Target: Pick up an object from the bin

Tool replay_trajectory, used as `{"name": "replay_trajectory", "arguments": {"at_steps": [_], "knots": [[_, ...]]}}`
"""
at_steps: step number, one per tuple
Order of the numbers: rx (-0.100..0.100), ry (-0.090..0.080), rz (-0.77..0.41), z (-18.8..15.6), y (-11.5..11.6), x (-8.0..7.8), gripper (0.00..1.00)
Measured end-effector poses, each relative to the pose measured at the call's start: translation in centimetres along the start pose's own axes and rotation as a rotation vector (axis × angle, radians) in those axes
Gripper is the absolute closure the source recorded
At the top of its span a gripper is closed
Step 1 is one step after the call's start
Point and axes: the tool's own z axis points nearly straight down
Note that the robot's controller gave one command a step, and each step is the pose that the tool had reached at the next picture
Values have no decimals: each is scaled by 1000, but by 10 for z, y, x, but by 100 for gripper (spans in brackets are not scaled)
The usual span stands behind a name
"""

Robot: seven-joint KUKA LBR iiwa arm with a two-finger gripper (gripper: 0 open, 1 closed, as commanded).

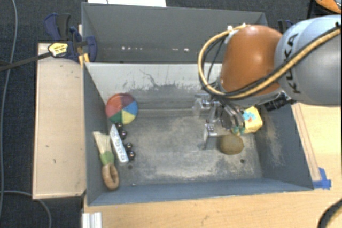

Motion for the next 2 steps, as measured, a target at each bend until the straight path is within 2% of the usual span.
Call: {"name": "replay_trajectory", "arguments": {"at_steps": [1,2], "knots": [[-1,-7,2,-4,0,-1,0],[-1,2,34,-50,-29,11,0]]}}
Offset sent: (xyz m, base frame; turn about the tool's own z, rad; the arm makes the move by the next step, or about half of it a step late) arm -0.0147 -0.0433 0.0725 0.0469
